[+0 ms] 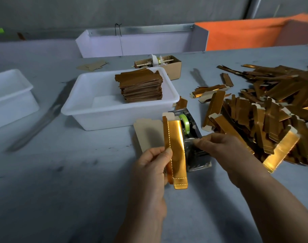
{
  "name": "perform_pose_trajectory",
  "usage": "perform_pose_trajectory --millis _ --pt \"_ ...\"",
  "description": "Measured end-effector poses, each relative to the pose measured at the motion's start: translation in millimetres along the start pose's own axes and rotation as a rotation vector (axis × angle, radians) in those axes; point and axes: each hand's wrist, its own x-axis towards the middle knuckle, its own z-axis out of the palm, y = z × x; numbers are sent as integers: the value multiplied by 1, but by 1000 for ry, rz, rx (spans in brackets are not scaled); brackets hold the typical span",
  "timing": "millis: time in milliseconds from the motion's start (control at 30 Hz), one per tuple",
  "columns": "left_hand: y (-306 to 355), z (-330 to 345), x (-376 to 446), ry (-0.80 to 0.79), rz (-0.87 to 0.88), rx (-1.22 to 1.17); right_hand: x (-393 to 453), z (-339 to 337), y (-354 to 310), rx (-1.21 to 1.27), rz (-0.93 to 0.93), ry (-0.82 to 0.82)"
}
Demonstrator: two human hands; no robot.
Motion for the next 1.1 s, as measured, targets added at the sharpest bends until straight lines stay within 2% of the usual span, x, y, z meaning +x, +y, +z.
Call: perform_pose_trajectory --millis 267,500,567,667,733,800,933,1033,1100 --pt "2 9 3 -20 -56 -36 -1 0 -4 -59 21 16" --pt "2 23 2 -130 -75 -3 -1 0 -8 -49 34 -24" --pt "0 24 5 -123 -74 34 -3 1 -8 44 42 -24" --pt "-2 24 7 -128 -80 32 -6 0 -8 365 89 -71" --pt "-3 24 7 -126 -74 65 -10 -2 -8 464 82 -80" --pt "-3 23 7 -113 -69 95 -12 -3 -3 347 23 -31" --pt "-4 20 9 -108 -67 97 -24 1 1 -92 -103 160" --pt "-7 20 11 -125 -21 106 -28 4 1 -274 -156 201" --pt "-6 22 10 -140 5 116 -31 7 1 -311 -171 224"
